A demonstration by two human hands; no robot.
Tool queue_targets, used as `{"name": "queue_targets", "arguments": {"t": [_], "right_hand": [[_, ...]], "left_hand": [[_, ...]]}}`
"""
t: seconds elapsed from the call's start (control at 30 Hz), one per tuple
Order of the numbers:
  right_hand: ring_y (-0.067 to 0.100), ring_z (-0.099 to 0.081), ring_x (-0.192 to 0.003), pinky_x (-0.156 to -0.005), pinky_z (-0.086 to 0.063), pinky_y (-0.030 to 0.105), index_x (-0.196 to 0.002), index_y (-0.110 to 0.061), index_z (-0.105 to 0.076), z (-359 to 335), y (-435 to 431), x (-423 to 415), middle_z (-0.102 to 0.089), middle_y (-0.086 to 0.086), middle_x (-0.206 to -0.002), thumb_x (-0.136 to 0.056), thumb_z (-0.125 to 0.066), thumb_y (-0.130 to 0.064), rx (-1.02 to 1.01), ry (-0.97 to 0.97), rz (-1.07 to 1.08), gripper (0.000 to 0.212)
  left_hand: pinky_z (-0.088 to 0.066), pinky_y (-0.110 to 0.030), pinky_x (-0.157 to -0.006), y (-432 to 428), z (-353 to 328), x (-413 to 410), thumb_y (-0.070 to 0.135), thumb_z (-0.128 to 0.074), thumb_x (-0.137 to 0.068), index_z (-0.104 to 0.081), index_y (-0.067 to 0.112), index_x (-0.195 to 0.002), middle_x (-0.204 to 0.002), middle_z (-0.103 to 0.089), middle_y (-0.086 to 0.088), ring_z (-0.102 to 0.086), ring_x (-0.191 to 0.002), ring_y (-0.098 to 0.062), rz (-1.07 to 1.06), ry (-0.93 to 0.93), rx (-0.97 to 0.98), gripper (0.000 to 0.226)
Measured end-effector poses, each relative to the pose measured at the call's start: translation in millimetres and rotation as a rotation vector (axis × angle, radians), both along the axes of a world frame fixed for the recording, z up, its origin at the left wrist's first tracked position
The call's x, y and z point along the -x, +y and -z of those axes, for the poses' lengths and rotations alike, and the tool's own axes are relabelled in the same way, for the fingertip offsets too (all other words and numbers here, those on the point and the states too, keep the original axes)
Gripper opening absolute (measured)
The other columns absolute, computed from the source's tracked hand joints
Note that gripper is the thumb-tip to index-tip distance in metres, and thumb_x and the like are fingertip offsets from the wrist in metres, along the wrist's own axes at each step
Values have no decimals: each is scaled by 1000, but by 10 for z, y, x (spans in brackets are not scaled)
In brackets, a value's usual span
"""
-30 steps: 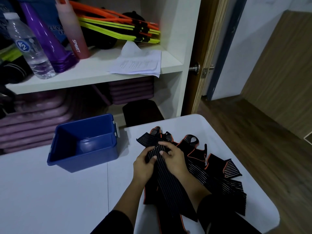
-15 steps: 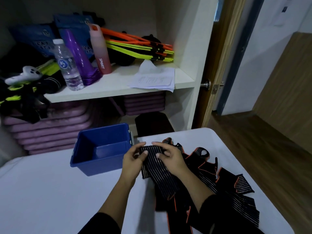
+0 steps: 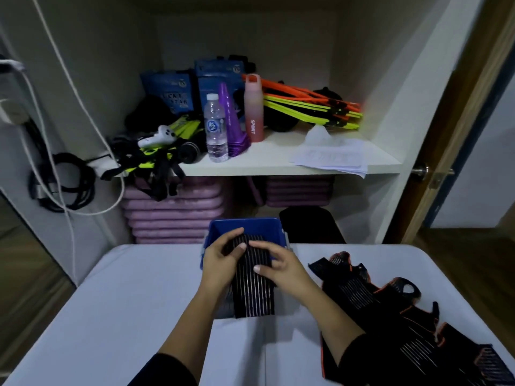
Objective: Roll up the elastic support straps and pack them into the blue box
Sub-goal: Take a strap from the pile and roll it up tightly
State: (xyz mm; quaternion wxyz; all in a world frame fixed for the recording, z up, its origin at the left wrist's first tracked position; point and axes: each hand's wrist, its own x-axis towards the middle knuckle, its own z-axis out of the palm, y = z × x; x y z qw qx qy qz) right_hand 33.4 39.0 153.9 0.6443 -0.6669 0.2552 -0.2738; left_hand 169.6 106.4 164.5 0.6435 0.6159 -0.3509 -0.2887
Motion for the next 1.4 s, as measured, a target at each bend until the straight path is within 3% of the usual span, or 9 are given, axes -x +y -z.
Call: {"name": "queue_targets", "arguments": {"t": [0.1,0.23,0.37,0.47,0.63,0.8,1.1,1.3,1.4], "right_hand": [[13,-66,-101,-84,-56,31,-112,-36,-62,-134,80,-397,-64,-4,-118,-84,-61,6,55,-32,17,50],[18,-65,-103,-91,-54,39,-117,-30,-60,-324,216,-908,-64,4,-120,-83,-61,7,74,-85,-13,50],[19,-67,-100,-86,-56,34,-124,-25,-58,-460,343,-1373,-65,5,-117,-85,-59,7,52,-120,-74,50],[13,-66,-95,-77,-56,23,-128,-24,-54,-479,371,-1733,-64,1,-111,-86,-58,7,25,-94,-105,52],[22,-60,-110,-83,-56,30,-132,-30,-47,-341,250,-2319,-57,7,-125,-85,-61,4,1,29,-90,60],[12,-64,-90,-70,-56,20,-142,-25,-37,-339,46,-2806,-60,11,-121,-83,-59,12,-63,56,-85,73],[10,-63,-86,-71,-57,21,-141,-27,-37,-360,-21,-3166,-60,11,-114,-82,-57,15,-16,-2,-75,75],[18,-63,-100,-88,-54,32,-140,-29,-35,434,357,-2788,-59,8,-123,-83,-59,11,-74,179,-110,74],[18,-50,-124,-101,-47,36,-145,-24,-28,980,594,-2548,-44,3,-142,-80,-63,9,-88,326,-167,81]], "left_hand": [[-53,-22,-81,225,-130,-318,-5,-60,-83,-60,27,-118,-116,-64,-1,-63,-102,-13,70,-10,12,47],[-53,-26,-85,499,-328,-781,-11,-59,-80,-51,29,-127,-120,-61,-1,-61,-104,-14,100,-104,-16,62],[-56,-26,-69,658,-487,-1214,-13,-56,-81,-51,32,-124,-105,-65,-10,-66,-87,-18,30,-92,-19,61],[-57,-34,-75,669,-487,-1538,-12,-56,-81,-51,31,-121,-106,-65,-10,-65,-90,-22,-42,-109,-58,59],[-56,-44,-81,517,-312,-2087,-5,-61,-80,-46,22,-131,-113,-62,-16,-65,-94,-29,-118,-95,-204,59],[-52,-50,-87,242,-306,-2596,-5,-62,-77,-48,18,-128,-113,-62,-13,-64,-98,-27,-149,-163,-220,58],[-48,-47,-96,265,-379,-2858,-12,-58,-78,-44,26,-130,-128,-48,-8,-53,-111,-24,-170,-243,-111,66],[-46,-51,-97,666,521,-2548,4,-63,-74,-39,29,-134,-130,-51,-6,-56,-113,-32,-125,-128,-331,69],[-52,-26,-87,936,813,-2208,-12,-54,-81,-41,20,-128,-112,-53,6,-60,-99,-9,-92,-54,-434,59]]}}
